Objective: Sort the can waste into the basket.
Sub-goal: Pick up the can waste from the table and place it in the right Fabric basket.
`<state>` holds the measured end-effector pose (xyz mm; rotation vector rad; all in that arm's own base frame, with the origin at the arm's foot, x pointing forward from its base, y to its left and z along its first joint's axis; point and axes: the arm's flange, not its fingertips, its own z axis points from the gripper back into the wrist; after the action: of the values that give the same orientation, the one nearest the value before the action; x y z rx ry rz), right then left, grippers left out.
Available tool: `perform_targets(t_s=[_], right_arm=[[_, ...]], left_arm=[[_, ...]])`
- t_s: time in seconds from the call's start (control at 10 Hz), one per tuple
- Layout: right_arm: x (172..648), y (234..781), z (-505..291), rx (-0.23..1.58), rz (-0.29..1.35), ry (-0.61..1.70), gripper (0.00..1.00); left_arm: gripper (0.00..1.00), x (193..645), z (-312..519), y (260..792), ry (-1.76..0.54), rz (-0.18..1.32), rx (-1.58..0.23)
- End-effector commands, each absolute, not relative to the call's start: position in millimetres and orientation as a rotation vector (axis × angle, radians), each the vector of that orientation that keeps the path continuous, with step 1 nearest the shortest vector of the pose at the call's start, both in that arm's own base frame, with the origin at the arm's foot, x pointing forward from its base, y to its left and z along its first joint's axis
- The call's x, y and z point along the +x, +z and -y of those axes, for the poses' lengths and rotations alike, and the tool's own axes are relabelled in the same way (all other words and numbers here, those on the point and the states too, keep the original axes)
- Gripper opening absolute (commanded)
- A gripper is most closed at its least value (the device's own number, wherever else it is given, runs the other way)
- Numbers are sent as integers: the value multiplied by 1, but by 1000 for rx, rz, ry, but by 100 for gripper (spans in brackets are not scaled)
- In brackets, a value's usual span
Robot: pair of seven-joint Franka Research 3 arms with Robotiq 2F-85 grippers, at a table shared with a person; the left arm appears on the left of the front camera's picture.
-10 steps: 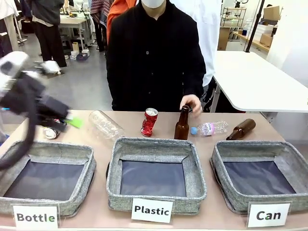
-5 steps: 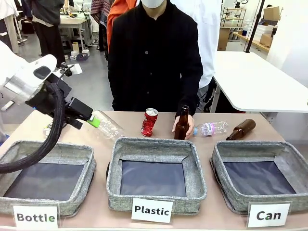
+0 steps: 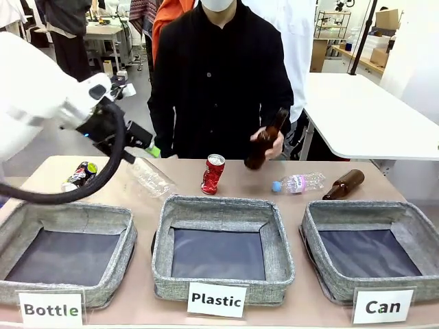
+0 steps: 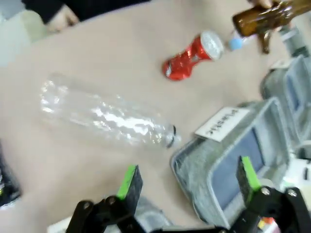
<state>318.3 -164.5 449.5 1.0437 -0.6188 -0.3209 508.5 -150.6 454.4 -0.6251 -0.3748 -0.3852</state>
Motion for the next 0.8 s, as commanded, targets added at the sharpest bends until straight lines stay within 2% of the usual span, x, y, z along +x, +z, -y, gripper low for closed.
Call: perform_targets(t_s=[0.0,0.4,0.6,0.7], right_arm=[[323,450,166,1060,650,-305,100],[323,450,166,1060,650,-305,100],[323,450,166,1060,650,-305,100],[323,450,166,1060,650,-305,100]], left_arm=[[100,532,118,479,-386,289,-732],[100,494,34,489,-508,255,-871],[100,454,-34,489,-393,397,-930],[100,443,-53,485,-393,420,-985]])
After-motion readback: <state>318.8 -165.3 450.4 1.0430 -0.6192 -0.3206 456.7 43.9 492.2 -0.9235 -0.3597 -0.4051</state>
